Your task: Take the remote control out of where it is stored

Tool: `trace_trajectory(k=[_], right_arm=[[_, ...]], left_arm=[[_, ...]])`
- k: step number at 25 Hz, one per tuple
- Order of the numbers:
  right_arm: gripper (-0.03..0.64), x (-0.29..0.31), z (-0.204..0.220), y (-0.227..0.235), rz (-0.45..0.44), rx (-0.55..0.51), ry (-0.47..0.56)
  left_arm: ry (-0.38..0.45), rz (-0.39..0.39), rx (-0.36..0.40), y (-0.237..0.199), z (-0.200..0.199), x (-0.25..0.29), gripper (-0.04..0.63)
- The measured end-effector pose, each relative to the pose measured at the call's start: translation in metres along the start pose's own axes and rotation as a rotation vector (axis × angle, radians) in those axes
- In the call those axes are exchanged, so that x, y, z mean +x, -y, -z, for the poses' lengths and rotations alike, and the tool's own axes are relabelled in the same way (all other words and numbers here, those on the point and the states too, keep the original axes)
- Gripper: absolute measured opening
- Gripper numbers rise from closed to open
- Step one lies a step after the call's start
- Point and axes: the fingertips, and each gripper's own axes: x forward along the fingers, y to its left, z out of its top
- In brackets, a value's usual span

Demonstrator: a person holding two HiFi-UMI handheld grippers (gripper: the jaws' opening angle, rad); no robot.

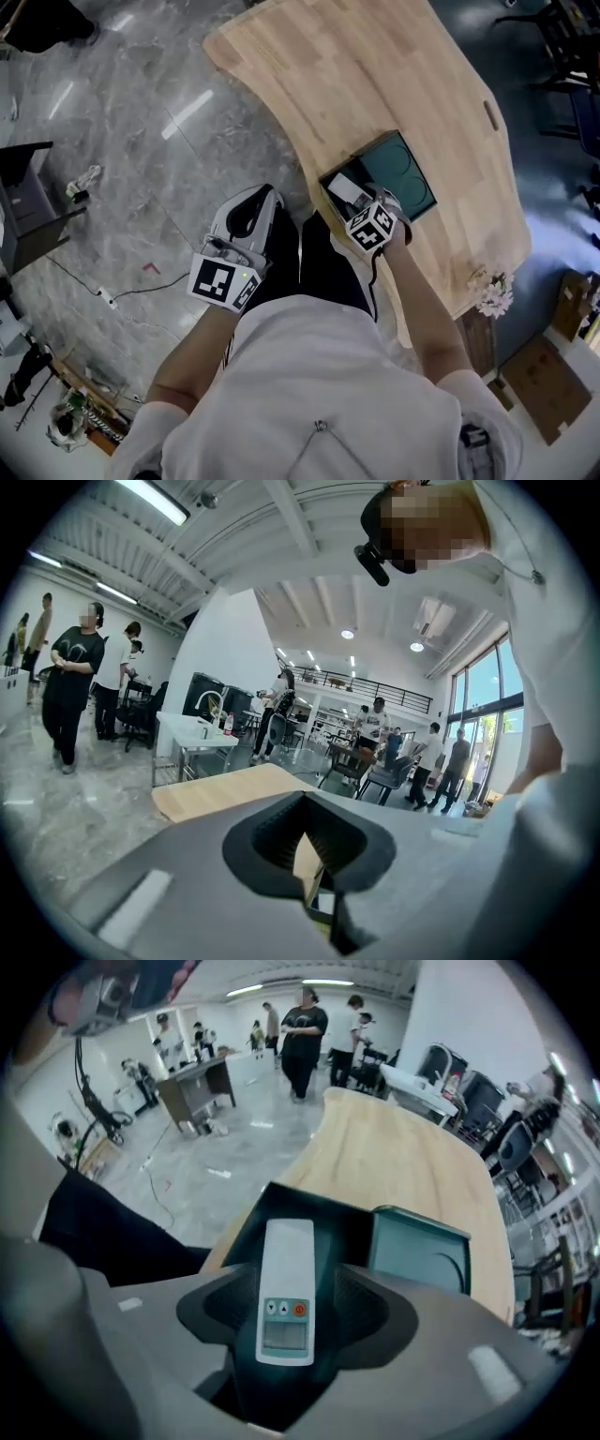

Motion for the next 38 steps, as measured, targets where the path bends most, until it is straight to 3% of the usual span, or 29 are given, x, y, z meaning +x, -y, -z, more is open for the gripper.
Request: trace_trajectory(k=[4, 12, 15, 29, 38], right_arm=[[0.29, 0.027, 0.01, -0.003, 0.009, -0.114, -0.142], [0.316, 0.058, 0.018, -0.014, -0.034, -0.142, -0.301], [0.319, 0.061, 0.019, -0.014, -0.032, -0.157, -0.318], [0.293, 0.038, 0.015, -0.009, 0.004, -0.064, -0.238], [0.291, -0.067, -0.029, 0.023, 0.104, 0.132, 0.019]], left_arm=[[-0.018, -0.034, -0.031, -0.012, 0.014, -0.006, 0.0], [-0.037, -0.07, -0.066, -0.029, 0.031, -0.017, 0.0], [-0.042, -0.073, -0.074, -0.032, 0.036, -0.018, 0.0], [-0.047, -0.034, -0.06, -0.03, 0.035, -0.021, 0.0], [-0.002, 0.06, 0.027, -0.004, -0.006, -0.008, 0.0]])
